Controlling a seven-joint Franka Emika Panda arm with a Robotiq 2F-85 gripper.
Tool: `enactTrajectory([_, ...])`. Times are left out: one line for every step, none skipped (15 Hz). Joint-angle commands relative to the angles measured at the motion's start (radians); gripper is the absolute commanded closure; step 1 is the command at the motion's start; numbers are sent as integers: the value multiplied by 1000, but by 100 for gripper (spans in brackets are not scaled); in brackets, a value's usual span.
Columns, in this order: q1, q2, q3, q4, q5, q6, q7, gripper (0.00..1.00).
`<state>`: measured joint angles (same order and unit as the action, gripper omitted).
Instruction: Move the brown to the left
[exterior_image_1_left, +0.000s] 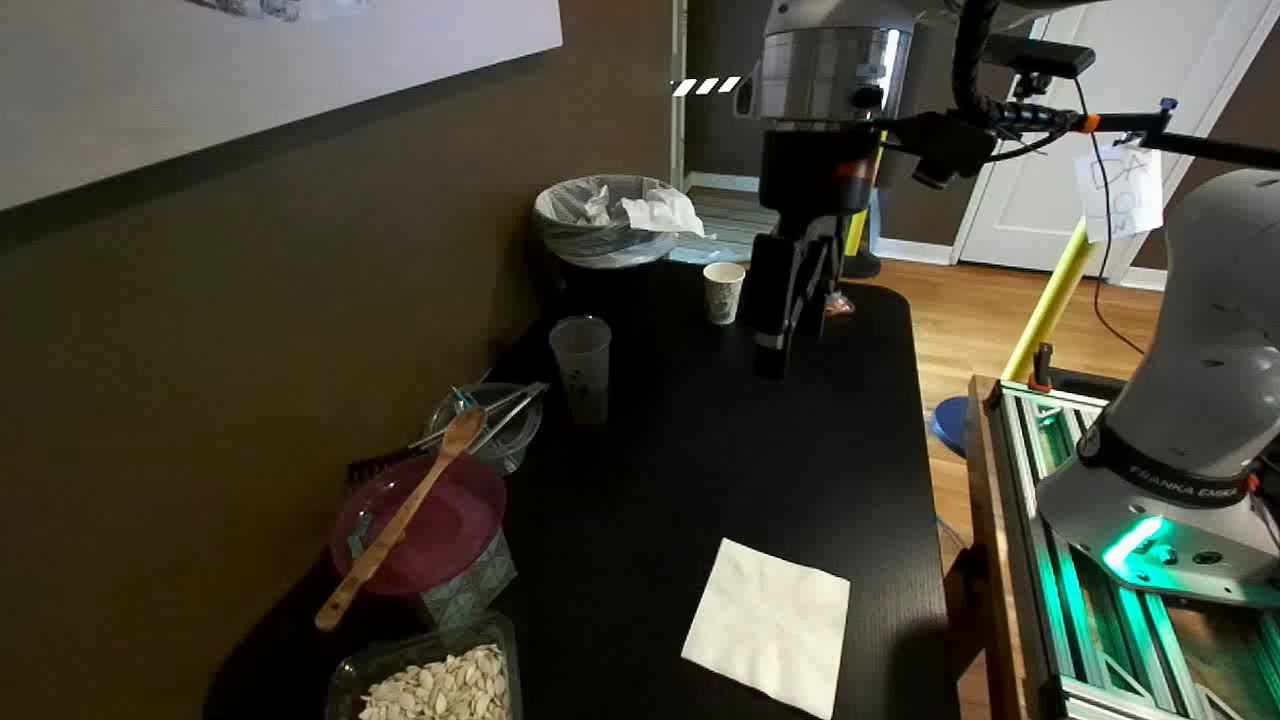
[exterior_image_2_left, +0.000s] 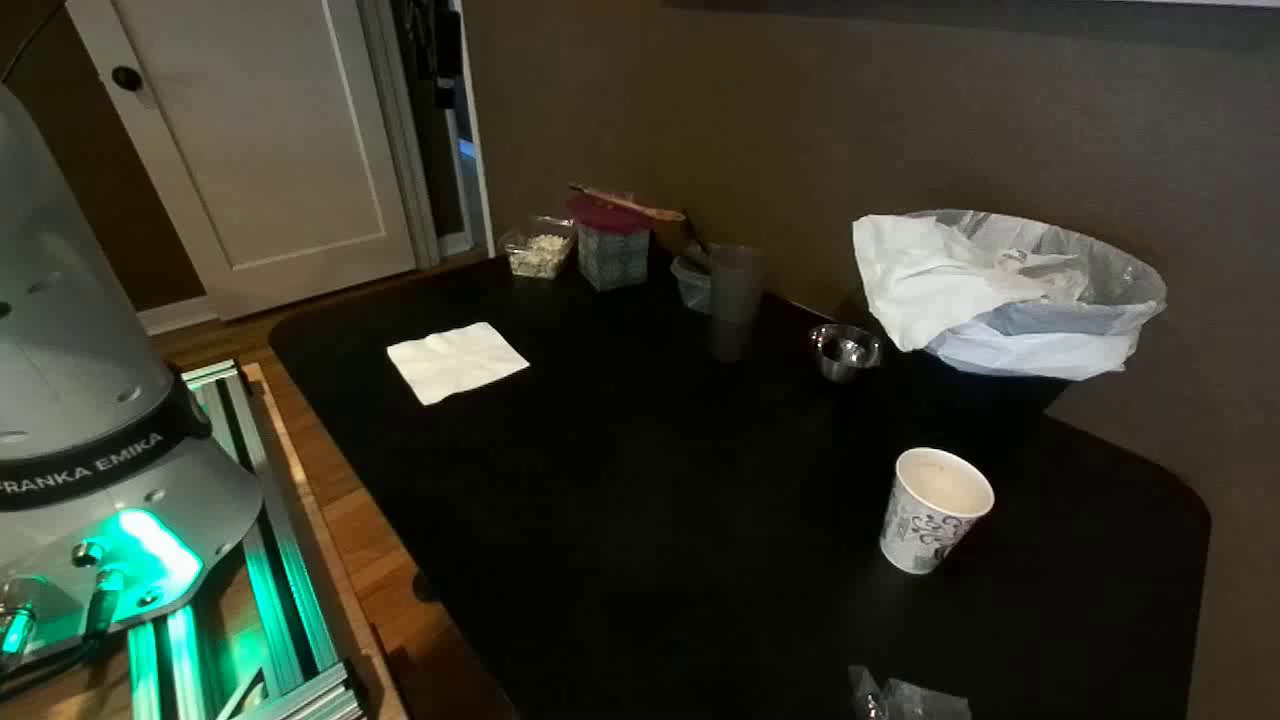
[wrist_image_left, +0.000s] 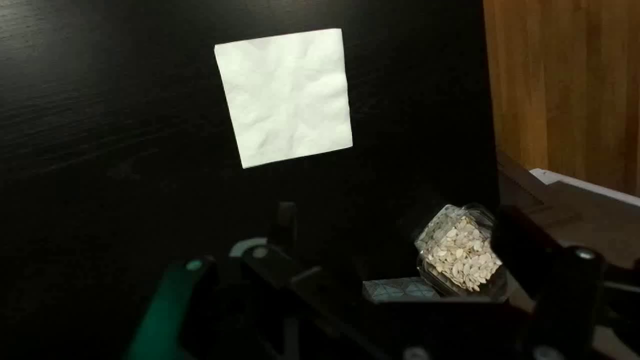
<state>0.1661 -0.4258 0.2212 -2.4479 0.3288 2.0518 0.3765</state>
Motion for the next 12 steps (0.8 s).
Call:
enactTrajectory([-1,0,0,1,0,-2,0,0])
enactTrajectory([-1,0,0,1,0,-2,0,0])
enactTrajectory([-1,0,0,1,0,-2,0,0])
enactTrajectory([-1,0,0,1,0,-2,0,0])
enactTrajectory([-1,0,0,1,0,-2,0,0])
enactTrajectory([-1,0,0,1,0,-2,0,0])
enactTrajectory([-16,36,-10,39,-10,3,-2,0])
enactTrajectory([-34,61,-16,66,-31,0,5,0])
enactTrajectory([-56,97,-39,104,-27,3,7,0])
enactTrajectory([-90,126,-50,133,-52,13,35,0])
enactTrajectory([-116,164,-68,172,-60,17,49,0])
enactTrajectory([-147,205,-80,207,-91,30,74,0])
